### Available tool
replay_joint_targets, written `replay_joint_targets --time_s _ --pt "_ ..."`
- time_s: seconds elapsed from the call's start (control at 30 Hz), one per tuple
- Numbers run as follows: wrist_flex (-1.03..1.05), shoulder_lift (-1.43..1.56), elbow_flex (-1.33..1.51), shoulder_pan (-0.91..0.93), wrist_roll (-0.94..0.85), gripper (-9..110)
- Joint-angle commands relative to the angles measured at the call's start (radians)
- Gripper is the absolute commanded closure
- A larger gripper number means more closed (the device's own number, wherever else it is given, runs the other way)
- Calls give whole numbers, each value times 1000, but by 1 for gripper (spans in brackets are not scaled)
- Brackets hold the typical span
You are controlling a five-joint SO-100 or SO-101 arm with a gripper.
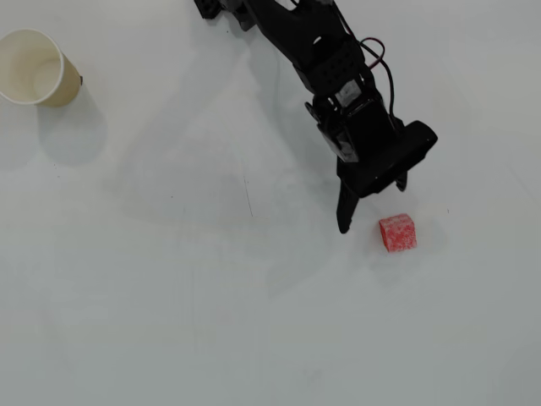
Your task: Pick up the cube and drop it in the cup.
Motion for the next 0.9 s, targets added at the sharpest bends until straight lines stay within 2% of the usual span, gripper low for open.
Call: replay_joint_targets --time_s 0.0,0.87 --pt "-44 -2 -169 -12 0 55" --pt "-94 -242 -368 -3 6 56"
